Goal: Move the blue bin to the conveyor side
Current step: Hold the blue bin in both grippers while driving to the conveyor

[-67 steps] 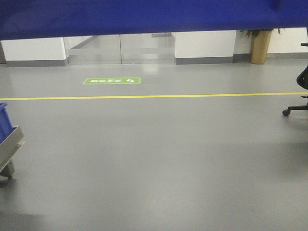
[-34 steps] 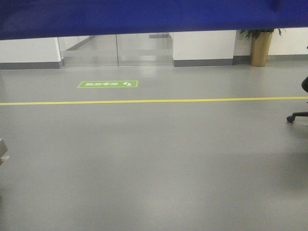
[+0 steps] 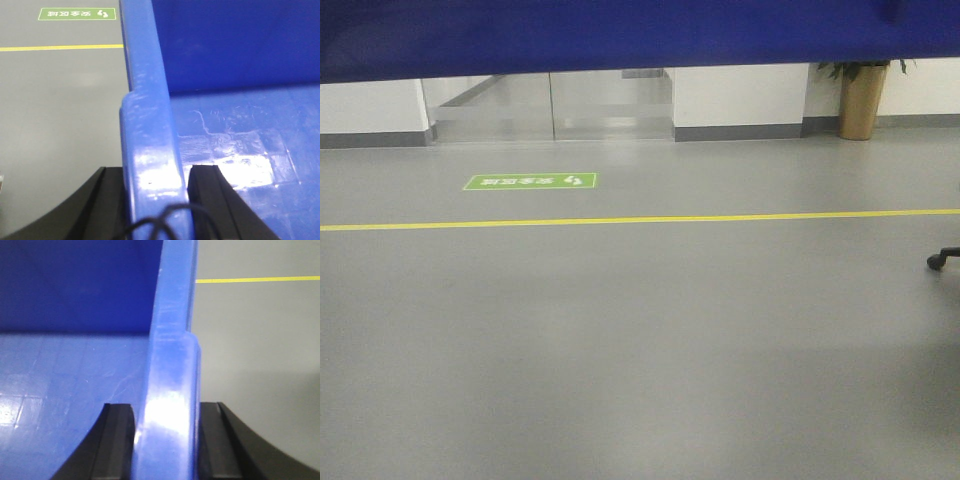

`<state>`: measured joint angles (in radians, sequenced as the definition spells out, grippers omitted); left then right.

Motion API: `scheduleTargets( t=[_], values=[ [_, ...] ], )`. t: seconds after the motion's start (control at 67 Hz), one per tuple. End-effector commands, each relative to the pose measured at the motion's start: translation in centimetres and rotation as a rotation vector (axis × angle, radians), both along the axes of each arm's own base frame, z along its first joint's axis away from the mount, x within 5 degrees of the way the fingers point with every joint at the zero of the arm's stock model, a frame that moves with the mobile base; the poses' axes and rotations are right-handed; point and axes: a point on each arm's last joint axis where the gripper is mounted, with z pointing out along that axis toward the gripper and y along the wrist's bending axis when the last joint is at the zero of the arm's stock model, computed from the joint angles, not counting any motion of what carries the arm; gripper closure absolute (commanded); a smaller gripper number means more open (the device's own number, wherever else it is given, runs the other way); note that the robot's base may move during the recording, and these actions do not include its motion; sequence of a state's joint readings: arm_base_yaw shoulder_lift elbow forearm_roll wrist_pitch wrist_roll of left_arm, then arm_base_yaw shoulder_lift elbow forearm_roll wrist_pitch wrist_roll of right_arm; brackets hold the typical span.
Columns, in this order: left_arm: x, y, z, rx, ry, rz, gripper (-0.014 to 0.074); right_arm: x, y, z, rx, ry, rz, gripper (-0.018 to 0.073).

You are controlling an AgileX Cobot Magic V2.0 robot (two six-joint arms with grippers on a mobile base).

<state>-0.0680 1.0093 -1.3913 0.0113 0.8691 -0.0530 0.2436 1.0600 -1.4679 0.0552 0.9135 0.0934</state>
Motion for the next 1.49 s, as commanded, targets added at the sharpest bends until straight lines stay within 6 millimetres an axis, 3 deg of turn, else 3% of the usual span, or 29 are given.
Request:
scheduleTargets(
  t=[0.0, 1.478],
  values=[
    [-0.72, 0.51, 1.88, 0.066, -0.154, 0.023, 0.0615, -0.5, -0.88, 1.85, -0.043, -0.164, -0.045, 0.0629],
    [-0.72, 0.63, 1.89, 0.084, -0.155, 0.032, 0.0615, -0.5, -0.88, 1.88, -0.042, -0.168, -0.045, 0.0629]
  ],
)
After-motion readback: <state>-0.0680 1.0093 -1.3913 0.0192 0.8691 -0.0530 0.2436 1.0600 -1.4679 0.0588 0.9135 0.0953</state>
